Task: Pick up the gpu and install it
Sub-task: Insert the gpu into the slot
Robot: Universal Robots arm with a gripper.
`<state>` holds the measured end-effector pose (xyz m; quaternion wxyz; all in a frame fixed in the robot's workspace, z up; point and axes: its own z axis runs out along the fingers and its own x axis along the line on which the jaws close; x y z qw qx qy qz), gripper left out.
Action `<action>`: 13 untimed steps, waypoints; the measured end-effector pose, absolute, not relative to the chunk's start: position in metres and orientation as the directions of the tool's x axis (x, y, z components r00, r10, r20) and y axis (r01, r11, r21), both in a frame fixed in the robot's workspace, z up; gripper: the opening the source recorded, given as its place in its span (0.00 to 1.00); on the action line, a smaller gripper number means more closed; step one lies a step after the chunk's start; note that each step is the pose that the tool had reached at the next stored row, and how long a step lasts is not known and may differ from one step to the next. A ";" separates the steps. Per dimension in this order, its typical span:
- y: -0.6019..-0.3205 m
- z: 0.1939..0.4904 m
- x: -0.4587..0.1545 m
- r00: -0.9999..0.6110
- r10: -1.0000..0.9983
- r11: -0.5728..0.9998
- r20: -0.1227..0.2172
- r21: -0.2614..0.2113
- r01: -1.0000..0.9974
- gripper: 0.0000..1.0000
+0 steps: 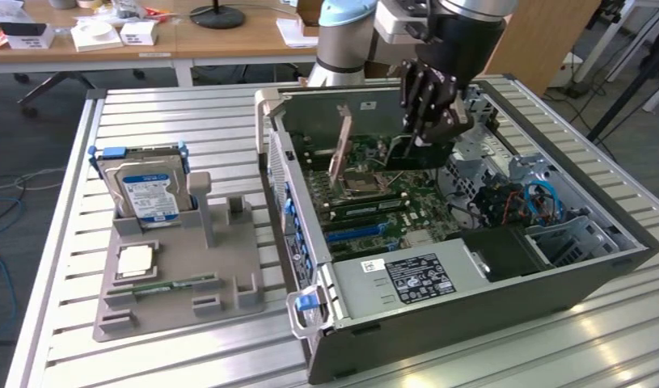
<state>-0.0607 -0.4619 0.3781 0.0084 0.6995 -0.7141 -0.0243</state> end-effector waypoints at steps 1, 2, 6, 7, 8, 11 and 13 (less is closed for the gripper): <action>-0.462 0.378 -0.061 -0.010 -1.000 0.009 -0.022 0.045 -0.999 0.26; -0.462 0.378 -0.061 -0.008 -1.000 0.007 -0.022 0.045 -0.999 0.26; -0.462 0.378 -0.061 -0.004 -1.000 0.003 -0.022 0.039 -0.999 0.26; -0.462 0.378 -0.061 -0.001 -1.000 0.000 -0.022 0.033 -0.999 0.26; -0.462 0.378 -0.061 0.002 -1.000 -0.003 -0.022 0.027 -1.000 0.26; -0.462 0.378 -0.061 0.004 -1.000 -0.004 -0.022 0.026 -1.000 0.26; -0.462 0.378 -0.061 0.004 -1.000 -0.004 -0.022 0.026 -1.000 0.26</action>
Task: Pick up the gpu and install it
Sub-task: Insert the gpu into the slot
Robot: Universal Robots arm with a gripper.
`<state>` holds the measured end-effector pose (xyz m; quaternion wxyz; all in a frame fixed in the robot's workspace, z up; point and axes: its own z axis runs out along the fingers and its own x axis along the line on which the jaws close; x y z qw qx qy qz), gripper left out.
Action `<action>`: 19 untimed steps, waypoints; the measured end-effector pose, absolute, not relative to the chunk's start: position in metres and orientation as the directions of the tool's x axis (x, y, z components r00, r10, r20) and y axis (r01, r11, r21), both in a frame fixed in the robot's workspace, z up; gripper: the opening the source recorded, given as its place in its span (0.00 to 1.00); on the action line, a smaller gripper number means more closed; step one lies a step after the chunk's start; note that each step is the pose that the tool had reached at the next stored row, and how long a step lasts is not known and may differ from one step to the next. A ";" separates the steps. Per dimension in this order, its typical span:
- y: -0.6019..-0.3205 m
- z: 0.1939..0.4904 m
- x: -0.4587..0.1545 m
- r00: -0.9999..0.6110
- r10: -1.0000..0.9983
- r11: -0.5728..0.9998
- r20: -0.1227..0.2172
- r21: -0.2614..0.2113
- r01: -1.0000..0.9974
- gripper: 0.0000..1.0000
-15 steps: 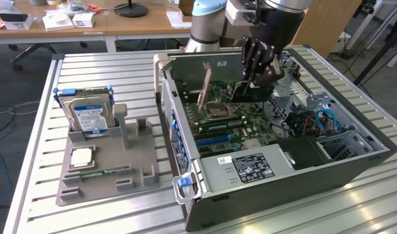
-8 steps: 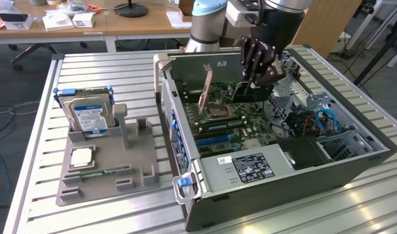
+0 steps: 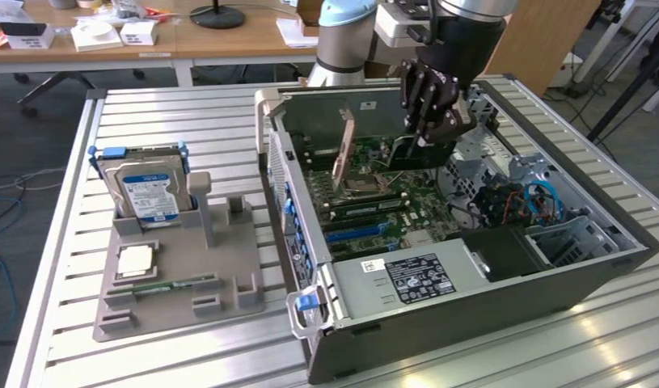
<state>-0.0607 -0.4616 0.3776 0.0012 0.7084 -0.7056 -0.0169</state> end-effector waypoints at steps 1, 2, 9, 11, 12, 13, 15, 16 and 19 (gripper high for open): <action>-0.462 0.377 -0.061 0.004 -1.000 -0.004 -0.022 0.025 -1.000 0.26; -0.462 0.377 -0.061 0.003 -1.000 -0.004 -0.023 0.022 -1.000 0.26; -0.462 0.374 -0.061 0.004 -1.000 -0.004 -0.026 0.007 -1.000 0.26; -0.462 0.371 -0.061 0.004 -1.000 -0.004 -0.026 0.007 -1.000 0.26; -0.462 0.370 -0.061 0.004 -1.000 -0.004 -0.026 0.007 -1.000 0.26; -0.462 0.368 -0.061 0.004 -1.000 -0.004 -0.026 0.007 -1.000 0.26; -0.462 0.364 -0.061 0.004 -1.000 -0.004 -0.026 0.007 -1.000 0.26; -0.462 0.363 -0.061 0.004 -1.000 -0.004 -0.026 0.007 -1.000 0.26; -0.462 0.358 -0.061 0.004 -1.000 -0.004 -0.026 0.007 -1.000 0.26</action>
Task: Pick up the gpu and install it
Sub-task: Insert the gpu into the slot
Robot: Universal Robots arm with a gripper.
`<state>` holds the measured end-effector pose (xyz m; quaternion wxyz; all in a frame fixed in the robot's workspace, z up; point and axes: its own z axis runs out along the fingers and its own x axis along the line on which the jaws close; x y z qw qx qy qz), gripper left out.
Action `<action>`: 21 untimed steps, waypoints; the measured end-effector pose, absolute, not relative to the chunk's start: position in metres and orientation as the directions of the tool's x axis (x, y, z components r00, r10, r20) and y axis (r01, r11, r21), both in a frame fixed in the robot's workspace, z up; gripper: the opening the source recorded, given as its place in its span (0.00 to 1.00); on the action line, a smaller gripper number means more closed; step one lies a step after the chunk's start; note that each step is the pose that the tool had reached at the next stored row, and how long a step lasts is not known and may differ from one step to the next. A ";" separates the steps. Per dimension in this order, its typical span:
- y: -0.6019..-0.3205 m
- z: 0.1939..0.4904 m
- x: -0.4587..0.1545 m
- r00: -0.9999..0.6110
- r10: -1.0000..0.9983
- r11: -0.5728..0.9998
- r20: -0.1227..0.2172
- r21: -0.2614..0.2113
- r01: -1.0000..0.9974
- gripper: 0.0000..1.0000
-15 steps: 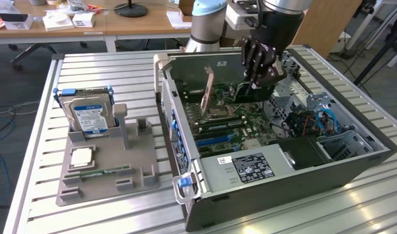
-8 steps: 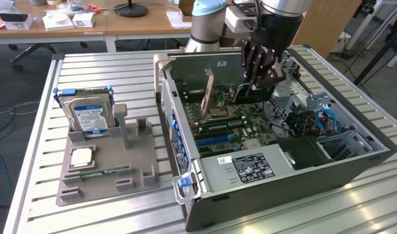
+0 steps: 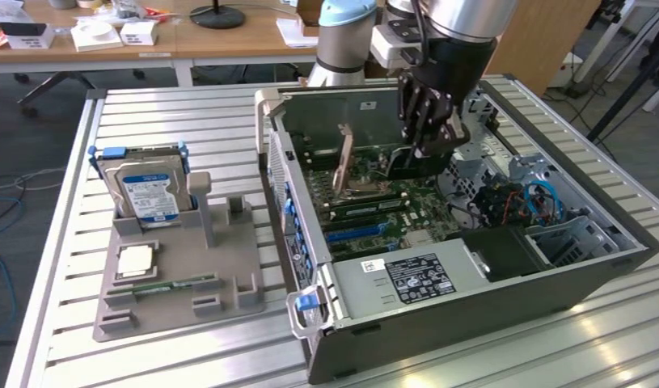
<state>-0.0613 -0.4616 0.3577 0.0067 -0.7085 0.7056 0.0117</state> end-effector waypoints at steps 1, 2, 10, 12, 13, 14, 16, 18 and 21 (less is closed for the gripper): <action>-0.462 0.356 -0.061 0.004 -1.000 -0.004 -0.026 0.007 -1.000 0.26; -0.462 0.355 -0.061 0.004 -1.000 -0.004 -0.026 0.007 -1.000 0.26; -0.462 0.354 -0.064 0.004 -1.000 -0.004 -0.027 0.006 -1.000 0.26; -0.461 0.354 -0.067 0.004 -1.000 -0.004 -0.027 0.006 -1.000 0.26; -0.461 0.354 -0.068 0.004 -1.000 -0.004 -0.027 0.006 -1.000 0.26; -0.461 0.354 -0.069 0.004 -1.000 -0.004 -0.026 0.006 -1.000 0.26; -0.461 0.353 -0.070 0.004 -1.000 -0.004 -0.027 0.006 -1.000 0.26; -0.461 0.353 -0.071 0.004 -1.000 -0.004 -0.026 0.006 -1.000 0.26; -0.461 0.353 -0.071 0.004 -1.000 -0.004 -0.027 0.006 -1.000 0.26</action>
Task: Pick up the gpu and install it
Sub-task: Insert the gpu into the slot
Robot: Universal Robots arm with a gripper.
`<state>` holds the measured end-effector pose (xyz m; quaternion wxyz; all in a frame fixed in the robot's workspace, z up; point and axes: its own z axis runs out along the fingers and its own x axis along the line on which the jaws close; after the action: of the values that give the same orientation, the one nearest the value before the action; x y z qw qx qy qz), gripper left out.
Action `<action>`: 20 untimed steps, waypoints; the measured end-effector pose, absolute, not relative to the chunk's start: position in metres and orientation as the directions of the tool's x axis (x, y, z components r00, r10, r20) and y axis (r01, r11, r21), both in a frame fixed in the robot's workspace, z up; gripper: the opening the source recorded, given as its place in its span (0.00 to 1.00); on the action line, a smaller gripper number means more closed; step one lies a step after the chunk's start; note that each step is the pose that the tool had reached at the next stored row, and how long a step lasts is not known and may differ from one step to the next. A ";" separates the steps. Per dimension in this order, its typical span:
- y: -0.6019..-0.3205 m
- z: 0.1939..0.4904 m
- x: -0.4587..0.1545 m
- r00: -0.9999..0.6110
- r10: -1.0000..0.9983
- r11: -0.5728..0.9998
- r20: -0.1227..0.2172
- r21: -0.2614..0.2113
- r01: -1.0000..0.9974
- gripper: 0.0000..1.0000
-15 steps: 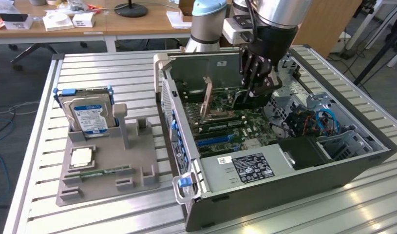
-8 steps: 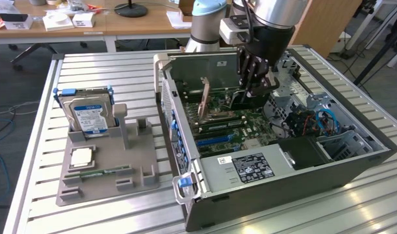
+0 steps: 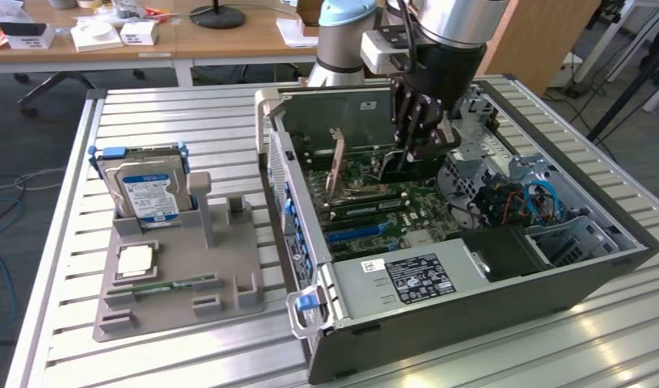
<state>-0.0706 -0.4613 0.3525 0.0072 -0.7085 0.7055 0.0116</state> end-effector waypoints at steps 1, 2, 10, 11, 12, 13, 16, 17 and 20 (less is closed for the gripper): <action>-0.461 0.351 -0.071 0.004 -1.000 -0.004 -0.027 0.006 -1.000 0.26; -0.461 0.350 -0.071 0.004 -1.000 -0.004 -0.027 0.006 -1.000 0.26; -0.461 0.342 -0.071 0.004 -1.000 -0.004 -0.027 0.006 -1.000 0.26; -0.461 0.341 -0.071 0.004 -1.000 -0.004 -0.027 0.006 -1.000 0.26; -0.461 0.340 -0.071 0.004 -1.000 -0.004 -0.027 0.006 -1.000 0.26; -0.461 0.339 -0.071 0.004 -1.000 -0.004 -0.026 0.006 -1.000 0.26; -0.461 0.336 -0.071 0.004 -1.000 -0.004 -0.027 0.006 -1.000 0.26; -0.461 0.335 -0.071 0.004 -1.000 -0.004 -0.027 0.006 -1.000 0.26; -0.461 0.332 -0.071 0.004 -1.000 -0.004 -0.027 0.006 -1.000 0.26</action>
<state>-0.0706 -0.4613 0.3319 0.0072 -0.7085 0.7056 0.0115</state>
